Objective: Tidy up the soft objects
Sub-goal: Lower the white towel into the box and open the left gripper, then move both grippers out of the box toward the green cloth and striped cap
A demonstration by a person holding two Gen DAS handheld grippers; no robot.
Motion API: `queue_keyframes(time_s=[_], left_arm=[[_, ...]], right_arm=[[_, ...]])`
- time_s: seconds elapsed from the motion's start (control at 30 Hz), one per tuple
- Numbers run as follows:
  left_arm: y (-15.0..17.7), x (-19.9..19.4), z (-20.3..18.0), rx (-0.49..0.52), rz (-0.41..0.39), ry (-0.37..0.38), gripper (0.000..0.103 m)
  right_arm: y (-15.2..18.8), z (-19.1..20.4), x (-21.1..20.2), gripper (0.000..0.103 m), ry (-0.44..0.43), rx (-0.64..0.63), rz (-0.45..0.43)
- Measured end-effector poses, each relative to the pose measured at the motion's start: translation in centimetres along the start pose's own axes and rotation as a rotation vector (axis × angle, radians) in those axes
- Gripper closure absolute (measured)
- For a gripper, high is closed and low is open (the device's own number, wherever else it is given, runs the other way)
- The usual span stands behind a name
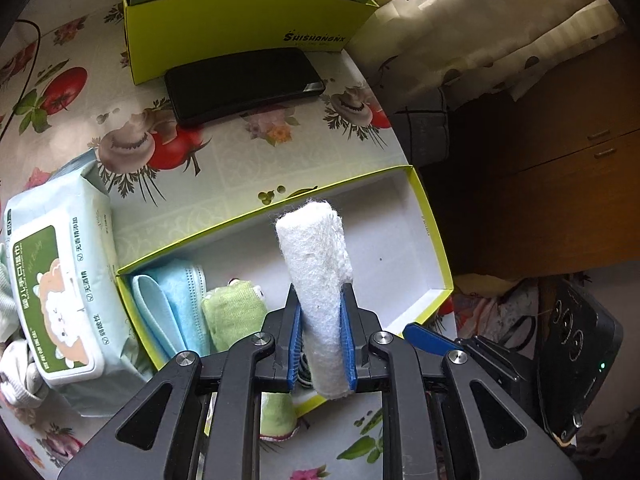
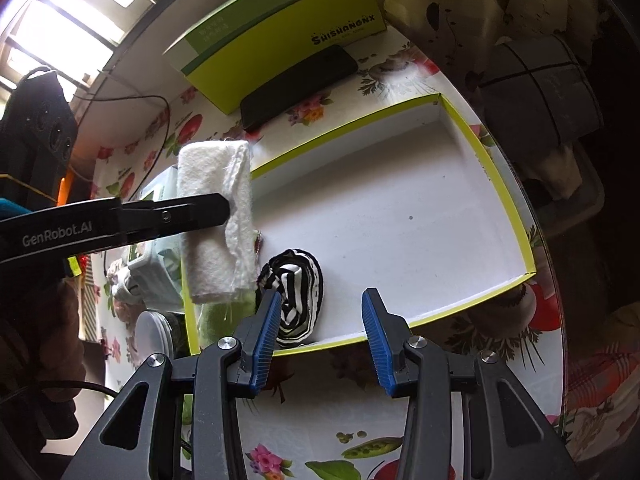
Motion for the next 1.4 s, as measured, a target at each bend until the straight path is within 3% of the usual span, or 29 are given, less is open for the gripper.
queue_keyframes(time_s=[0.27, 0.63, 0.93, 1.4], left_arm=[[0.1, 0.7, 0.7, -0.006, 0.010, -0.034, 0.063], [0.9, -3.3, 1.4, 0.026, -0.054, -0.056, 0.062], [2.6, -6.8, 2.3, 0.050, -0.115, -0.122, 0.063], [6.8, -11.5, 5.7, 0.042, -0.197, -0.204, 0.063]], right_arm=[[-0.2, 0.2, 0.4, 0.062, -0.002, -0.002, 0.004], [-0.6, 1.7, -0.3, 0.062, -0.006, -0.025, -0.010], [-0.6, 4.6, -1.6, 0.062, -0.010, -0.086, -0.024], [1.9, 10.2, -1.9, 0.060, -0.010, -0.194, 0.006]])
Point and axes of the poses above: each gripper's, at about its wrist camera, not at the fingertips, and x roughly the way its jaws point, z to its left, y to its underside, the point moved 8 cm from there along x, roughly the way its jaws point, and after that the axes turned 1 degree about y, right-handed, at the moved point
